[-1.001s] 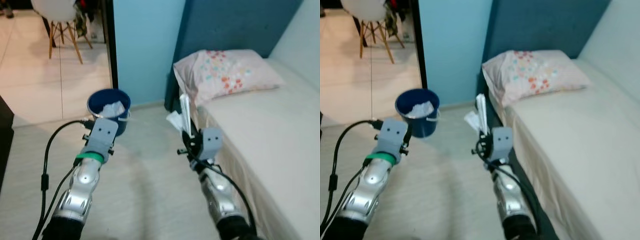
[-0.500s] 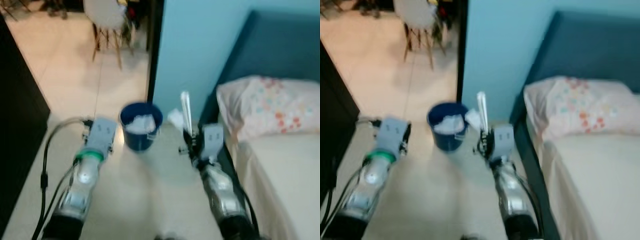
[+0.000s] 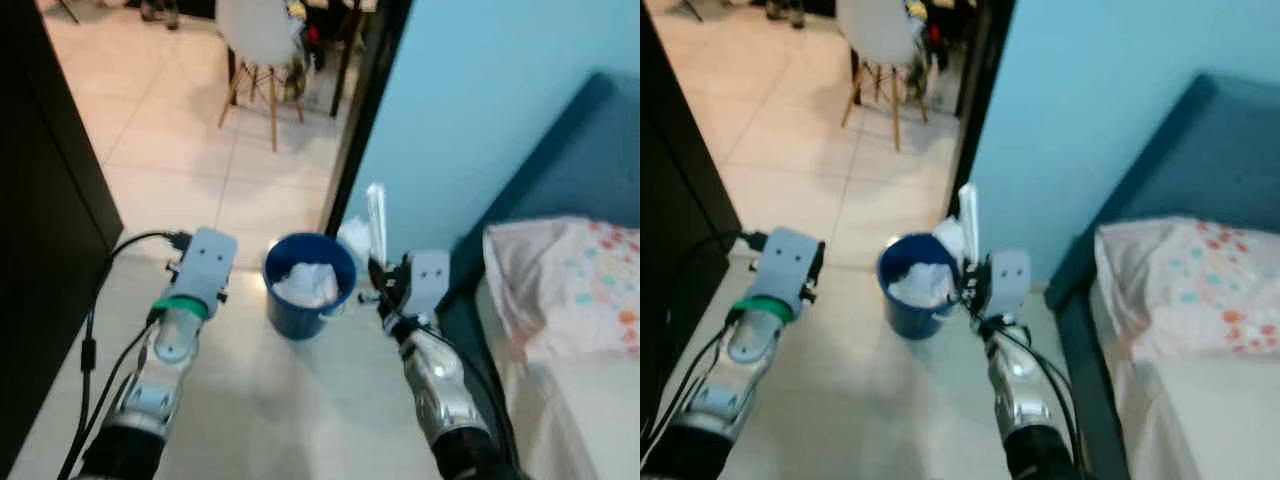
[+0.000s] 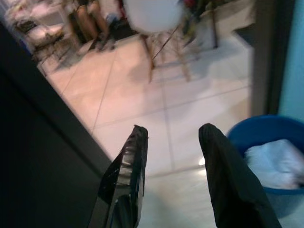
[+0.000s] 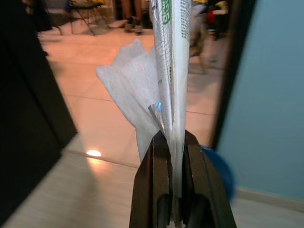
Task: Clean up the room
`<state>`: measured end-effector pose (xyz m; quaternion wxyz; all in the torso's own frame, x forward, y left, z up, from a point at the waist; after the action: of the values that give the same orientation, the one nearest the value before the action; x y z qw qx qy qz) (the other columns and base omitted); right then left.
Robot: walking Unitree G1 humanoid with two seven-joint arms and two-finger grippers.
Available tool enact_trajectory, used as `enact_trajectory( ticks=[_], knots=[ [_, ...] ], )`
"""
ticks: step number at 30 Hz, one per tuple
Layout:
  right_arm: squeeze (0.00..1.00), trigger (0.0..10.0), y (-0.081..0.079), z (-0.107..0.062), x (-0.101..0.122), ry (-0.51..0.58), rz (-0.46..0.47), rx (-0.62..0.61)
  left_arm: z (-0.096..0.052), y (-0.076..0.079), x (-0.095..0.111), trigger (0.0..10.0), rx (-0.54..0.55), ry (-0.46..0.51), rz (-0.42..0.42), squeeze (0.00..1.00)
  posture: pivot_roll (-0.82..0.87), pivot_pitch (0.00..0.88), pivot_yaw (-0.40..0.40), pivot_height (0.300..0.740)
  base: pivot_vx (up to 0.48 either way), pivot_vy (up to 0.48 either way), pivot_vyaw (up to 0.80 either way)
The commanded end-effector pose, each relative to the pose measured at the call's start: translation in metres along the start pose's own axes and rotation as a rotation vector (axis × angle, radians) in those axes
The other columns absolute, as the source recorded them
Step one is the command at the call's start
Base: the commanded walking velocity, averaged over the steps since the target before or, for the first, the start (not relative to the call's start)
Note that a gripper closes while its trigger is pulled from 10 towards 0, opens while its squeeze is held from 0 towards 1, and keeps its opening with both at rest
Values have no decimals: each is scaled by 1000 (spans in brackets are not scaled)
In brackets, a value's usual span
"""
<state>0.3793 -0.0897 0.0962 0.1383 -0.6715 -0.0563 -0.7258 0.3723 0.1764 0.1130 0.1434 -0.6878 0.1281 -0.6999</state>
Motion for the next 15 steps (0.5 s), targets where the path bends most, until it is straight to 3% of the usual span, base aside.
enact_trajectory(
  ticks=[1, 7, 15],
  knots=[
    [0, 10000, 15, -7, -10, -38, 3, -44, 0, 13, 2, 10000, -33, 3, -5, 0, 86, 0, -26, 740, 458, 0, -800],
    [0, 10000, 16, -7, -10, -38, 3, -48, 0, 13, 2, 10000, -34, 4, -5, 0, 86, 0, -25, 740, 460, 0, -800],
    [0, 10000, 15, -7, -10, -40, -8, -47, 0, 14, 2, 10000, -35, 3, -6, 0, 85, 0, -26, 740, 459, 0, 0]
  ],
)
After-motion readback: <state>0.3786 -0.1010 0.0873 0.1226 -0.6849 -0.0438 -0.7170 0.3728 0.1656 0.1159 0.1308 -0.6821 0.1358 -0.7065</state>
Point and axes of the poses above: a point about 5 cm out from each wrist's last joint towards the gripper, its own z axis pointing out of the wrist towards the gripper, its own x axis along the axis of the wrist's last joint, y = z × x, the point moved 6 cm from there along z, pointing out of the wrist towards the gripper, and after that the axes turned 1 degree about -z, right-handed, at the moved point
